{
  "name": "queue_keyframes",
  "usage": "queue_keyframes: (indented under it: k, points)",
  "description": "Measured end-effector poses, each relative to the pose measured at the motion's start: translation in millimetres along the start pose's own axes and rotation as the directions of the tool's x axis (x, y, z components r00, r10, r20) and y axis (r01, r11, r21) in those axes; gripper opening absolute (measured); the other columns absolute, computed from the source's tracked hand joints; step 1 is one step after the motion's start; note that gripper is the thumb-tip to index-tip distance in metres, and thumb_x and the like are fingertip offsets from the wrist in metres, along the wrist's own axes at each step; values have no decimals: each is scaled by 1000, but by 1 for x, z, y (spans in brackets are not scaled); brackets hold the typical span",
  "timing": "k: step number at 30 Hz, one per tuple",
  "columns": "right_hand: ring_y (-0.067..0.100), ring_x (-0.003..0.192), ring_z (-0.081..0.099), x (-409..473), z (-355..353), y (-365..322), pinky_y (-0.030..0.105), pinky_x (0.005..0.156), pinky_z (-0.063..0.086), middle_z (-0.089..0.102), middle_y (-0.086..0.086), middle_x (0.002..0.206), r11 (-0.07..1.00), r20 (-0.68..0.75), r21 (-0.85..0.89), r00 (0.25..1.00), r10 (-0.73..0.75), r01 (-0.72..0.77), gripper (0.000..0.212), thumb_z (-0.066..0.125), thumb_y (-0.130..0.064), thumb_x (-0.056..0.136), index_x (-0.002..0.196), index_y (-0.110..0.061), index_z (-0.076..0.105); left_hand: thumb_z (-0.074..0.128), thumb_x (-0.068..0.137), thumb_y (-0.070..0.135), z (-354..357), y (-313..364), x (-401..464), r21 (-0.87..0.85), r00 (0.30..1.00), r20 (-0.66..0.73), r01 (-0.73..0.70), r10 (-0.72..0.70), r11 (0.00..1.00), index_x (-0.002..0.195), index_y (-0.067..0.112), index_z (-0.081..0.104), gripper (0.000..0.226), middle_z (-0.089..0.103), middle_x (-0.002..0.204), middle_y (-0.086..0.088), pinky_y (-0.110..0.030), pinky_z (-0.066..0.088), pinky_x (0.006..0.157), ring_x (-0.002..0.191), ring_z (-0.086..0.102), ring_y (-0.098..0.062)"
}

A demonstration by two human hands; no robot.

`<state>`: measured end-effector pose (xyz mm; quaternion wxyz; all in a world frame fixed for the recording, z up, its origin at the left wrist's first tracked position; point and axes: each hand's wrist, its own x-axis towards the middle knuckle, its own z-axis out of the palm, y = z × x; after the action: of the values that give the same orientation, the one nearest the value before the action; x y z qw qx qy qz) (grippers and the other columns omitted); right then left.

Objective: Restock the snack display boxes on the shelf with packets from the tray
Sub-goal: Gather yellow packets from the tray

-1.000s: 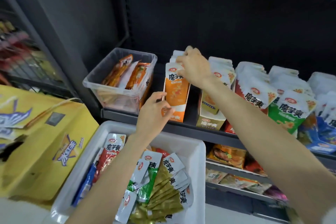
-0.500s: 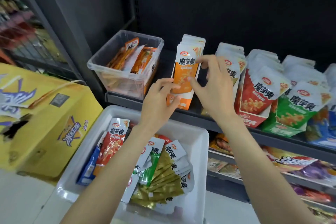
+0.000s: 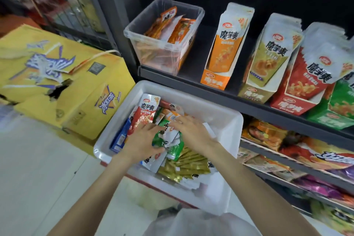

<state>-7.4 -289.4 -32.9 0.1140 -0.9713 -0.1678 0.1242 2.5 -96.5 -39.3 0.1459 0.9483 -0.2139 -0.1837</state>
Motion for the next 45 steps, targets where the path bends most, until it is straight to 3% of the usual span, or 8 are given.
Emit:
queue_keyframes:
  k: [8, 15, 19, 23, 28, 36, 42, 45]
  points:
    - [24, 106, 60, 13, 3, 8, 33, 78, 50, 66, 0, 108, 971, -42, -227, 996, -81, 70, 24, 52, -19, 94, 109, -32, 67, 65, 83, 46, 7, 1, 7, -10, 996, -80, -48, 47, 999, 138, 26, 43, 62, 46, 135, 1, -33, 45, 89, 122, 44, -21]
    - [12, 85, 63, -23, -49, 14, 25, 72, 43, 68, -5, 100, 980, -174, 182, 983, -50, 82, 15, 54, -24, 96, 102, -17, 67, 64, 89, 30, 2, 6, 11, -233, 940, -312, -215, 137, 948, 118, 21, 64, 30, 67, 109, 6, -27, 51, 71, 82, 61, -8]
    - [8, 61, 67, -38, -73, 18, 18, 55, 46, 63, -4, 87, 644, -313, 765, 874, 371, 0, 10, 53, -15, 97, 89, -20, 56, 62, 90, 26, -24, 27, 12, -639, 949, -315, -228, 21, 735, 96, 24, 66, 7, 71, 91, 13, -29, 52, 81, 88, 66, -7]
    - [24, 69, 70, -50, -88, 22, 31, 59, 56, 71, 3, 93, 313, -155, 950, 853, 498, -10, 5, 59, -17, 94, 94, -22, 59, 62, 89, 27, -47, 50, 13, -694, 961, -276, -216, 22, 687, 87, 30, 63, 5, 71, 85, 7, -30, 52, 79, 83, 67, -12]
    - [9, 70, 69, -75, -93, 30, 24, 56, 56, 71, -4, 84, 376, -184, 927, 865, 467, -6, 13, 73, -12, 82, 91, -19, 67, 62, 88, 28, -58, 79, 12, -586, 955, -273, -261, 117, 767, 84, 33, 62, 5, 70, 81, 10, -26, 55, 66, 72, 67, -7]
    - [6, 61, 67, -154, -120, 52, 16, 53, 50, 72, -9, 81, 496, -412, 866, 659, 629, 68, 18, 70, -12, 85, 89, -30, 64, 53, 86, 47, -65, 156, 18, -80, 661, -569, -636, 489, 767, 97, 17, 71, 36, 72, 82, 10, -18, 53, 54, 67, 62, 4]
    - [-3, 64, 62, -247, -154, 105, 19, 62, 53, 67, -24, 77, 698, -694, 716, 82, 715, -29, 11, 68, -26, 88, 95, -31, 61, 56, 90, 37, -69, 225, 48, -201, 630, -609, -711, 482, 674, 118, 19, 63, 34, 66, 113, 8, -18, 42, 93, 106, 56, -5]
    - [7, 69, 60, -275, -171, 136, 35, 69, 52, 67, -8, 83, 743, -765, 630, -15, 644, -226, 19, 63, -32, 90, 105, -22, 63, 55, 90, 30, -55, 266, 67, -72, 560, -584, -757, 588, 650, 114, 18, 66, 29, 67, 111, 4, -21, 36, 95, 107, 54, -9]
